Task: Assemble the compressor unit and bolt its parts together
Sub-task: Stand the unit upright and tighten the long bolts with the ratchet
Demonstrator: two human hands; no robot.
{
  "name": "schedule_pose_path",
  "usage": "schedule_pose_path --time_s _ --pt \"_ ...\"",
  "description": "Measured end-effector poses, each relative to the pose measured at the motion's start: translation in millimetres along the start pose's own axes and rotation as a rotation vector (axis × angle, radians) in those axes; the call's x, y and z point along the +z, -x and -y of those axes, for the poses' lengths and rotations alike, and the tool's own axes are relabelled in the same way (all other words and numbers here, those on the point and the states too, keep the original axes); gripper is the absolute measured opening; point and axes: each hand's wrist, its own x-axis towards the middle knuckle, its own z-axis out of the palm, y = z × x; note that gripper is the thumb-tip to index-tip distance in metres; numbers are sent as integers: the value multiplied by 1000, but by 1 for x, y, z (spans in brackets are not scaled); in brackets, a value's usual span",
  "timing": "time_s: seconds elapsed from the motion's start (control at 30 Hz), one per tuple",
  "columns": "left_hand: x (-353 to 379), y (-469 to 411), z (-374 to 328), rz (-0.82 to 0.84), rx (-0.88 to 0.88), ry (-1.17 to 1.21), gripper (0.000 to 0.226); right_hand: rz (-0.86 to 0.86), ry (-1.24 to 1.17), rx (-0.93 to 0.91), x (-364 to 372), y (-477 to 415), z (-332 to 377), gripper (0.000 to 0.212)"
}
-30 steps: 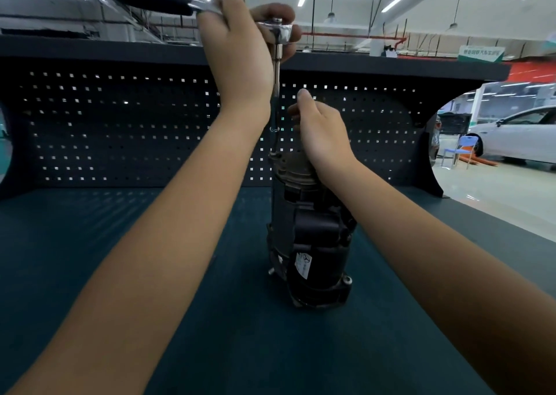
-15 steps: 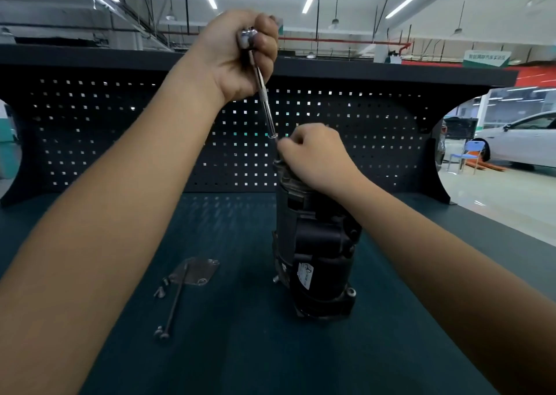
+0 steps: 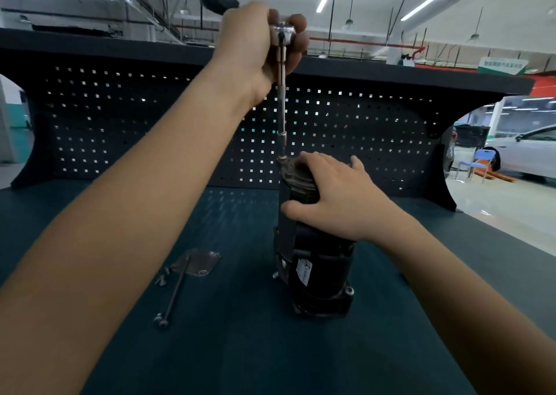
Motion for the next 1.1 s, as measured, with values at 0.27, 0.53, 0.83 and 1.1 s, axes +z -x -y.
schedule_pose_path --time_s 0.27,0.53,0.83,1.1 --pt "-10 -38 -12 390 -440 -5 30 -58 6 -68 -1 -1 1 67" --pt "29 -21 12 132 -178 -76 21 -17 80 -116 1 0 -3 61" --pt "16 -8 17 53 142 -102 25 -38 55 -115 2 -1 -1 68" --pt "-6 -31 -3 697 -521 200 32 -59 98 -149 3 -1 -1 55"
